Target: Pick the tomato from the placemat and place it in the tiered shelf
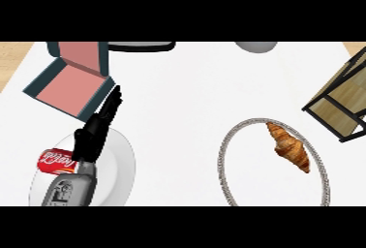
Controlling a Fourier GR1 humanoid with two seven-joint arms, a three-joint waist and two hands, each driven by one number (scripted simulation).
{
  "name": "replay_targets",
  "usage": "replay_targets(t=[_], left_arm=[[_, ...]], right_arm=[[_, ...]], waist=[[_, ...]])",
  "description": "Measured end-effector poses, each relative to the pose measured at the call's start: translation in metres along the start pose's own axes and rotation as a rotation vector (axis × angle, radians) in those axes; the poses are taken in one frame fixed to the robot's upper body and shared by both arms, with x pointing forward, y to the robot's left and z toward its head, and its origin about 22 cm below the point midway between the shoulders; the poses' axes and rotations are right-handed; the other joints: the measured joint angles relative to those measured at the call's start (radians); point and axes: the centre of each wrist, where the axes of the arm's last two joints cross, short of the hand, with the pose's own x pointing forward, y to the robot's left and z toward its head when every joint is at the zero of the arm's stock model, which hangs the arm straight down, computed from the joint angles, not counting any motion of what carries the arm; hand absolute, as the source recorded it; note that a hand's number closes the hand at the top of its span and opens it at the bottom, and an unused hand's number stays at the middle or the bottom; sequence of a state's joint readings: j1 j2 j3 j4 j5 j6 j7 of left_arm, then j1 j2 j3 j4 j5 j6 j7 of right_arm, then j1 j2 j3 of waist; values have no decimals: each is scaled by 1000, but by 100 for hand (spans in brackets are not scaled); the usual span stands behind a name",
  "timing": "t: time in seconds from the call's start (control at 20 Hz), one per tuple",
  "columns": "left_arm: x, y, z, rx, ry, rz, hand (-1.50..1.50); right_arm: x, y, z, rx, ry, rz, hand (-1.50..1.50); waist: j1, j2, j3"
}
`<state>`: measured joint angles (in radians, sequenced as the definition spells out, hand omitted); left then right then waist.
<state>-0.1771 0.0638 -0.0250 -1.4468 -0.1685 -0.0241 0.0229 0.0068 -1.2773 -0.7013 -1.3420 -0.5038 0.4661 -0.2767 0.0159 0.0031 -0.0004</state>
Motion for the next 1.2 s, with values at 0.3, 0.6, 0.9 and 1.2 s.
replay_targets(t=[0.3, 0.6, 0.9, 1.2], left_arm=[[-1, 1, -2, 0, -2, 3, 0], [2, -2, 1, -14, -1, 8, 0], [4, -4, -5, -18, -6, 12, 0], [4, -1, -3, -13, -4, 9, 0]], right_arm=[[-6, 6, -21, -44, -31, 53, 150], [-20, 21, -39, -77, -57, 112, 150], [-35, 52, -63, -114, -136, 184, 150], [-59, 81, -81, -144, -135, 102, 150]], waist=[[4, 1, 0], [8, 1, 0], [14, 4, 0], [13, 2, 0]])
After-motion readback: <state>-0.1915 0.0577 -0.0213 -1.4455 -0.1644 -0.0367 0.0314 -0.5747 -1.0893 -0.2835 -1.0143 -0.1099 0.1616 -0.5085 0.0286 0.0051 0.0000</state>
